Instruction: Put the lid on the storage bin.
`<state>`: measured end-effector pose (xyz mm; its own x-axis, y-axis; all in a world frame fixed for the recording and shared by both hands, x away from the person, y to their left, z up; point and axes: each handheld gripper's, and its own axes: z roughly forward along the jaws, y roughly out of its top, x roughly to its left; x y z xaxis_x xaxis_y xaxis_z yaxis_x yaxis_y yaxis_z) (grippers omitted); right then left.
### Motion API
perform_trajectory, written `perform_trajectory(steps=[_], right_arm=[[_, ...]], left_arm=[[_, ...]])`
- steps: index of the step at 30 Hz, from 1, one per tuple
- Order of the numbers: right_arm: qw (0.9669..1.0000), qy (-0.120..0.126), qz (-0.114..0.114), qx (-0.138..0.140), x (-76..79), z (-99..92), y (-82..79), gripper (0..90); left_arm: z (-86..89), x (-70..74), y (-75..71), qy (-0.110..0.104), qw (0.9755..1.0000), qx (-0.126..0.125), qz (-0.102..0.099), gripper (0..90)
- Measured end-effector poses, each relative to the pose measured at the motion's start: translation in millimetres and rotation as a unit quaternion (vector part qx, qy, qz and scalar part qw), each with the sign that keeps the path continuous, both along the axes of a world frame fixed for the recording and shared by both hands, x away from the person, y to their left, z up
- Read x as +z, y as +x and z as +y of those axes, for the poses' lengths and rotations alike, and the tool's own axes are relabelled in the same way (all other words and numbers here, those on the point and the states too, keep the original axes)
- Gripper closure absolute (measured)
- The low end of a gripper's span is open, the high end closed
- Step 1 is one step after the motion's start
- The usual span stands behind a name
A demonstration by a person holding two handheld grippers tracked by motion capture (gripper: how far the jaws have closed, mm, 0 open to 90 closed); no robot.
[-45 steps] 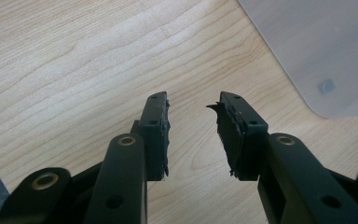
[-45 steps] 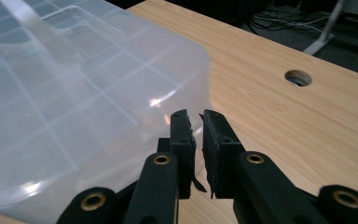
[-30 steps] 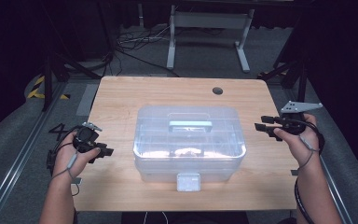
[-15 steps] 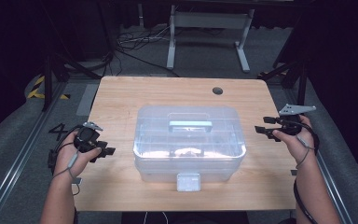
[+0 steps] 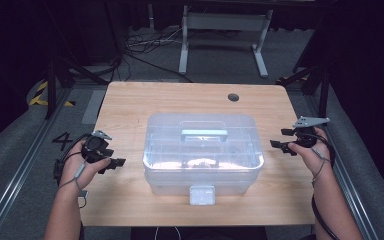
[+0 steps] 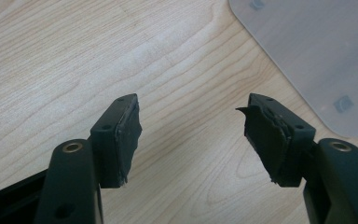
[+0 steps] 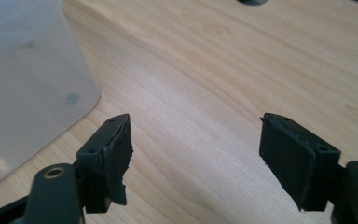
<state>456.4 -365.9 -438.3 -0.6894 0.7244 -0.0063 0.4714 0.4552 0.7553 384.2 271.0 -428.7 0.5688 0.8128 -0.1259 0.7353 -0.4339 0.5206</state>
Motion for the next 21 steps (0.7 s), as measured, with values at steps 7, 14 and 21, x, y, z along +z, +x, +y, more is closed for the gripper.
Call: perform_trajectory(steps=[7, 14, 21], right_arm=[[0.9997, -0.002, 0.020, 0.013, -14.5, 4.9, 0.6, 22.0], [0.9990, -0.004, 0.030, 0.034, -30.0, 15.7, 1.1, 17.5], [0.9984, -0.021, 0.029, 0.043, -43.2, 28.4, 2.0, 17.3]], left_arm=[[-1.2, -0.3, 1.9, -0.002, 1.0000, -0.001, 0.001, 35.9], [-1.6, -3.2, 4.4, 0.001, 1.0000, -0.004, 0.004, 34.9], [-2.0, -5.2, 5.4, -0.001, 1.0000, -0.006, 0.005, 34.4]])
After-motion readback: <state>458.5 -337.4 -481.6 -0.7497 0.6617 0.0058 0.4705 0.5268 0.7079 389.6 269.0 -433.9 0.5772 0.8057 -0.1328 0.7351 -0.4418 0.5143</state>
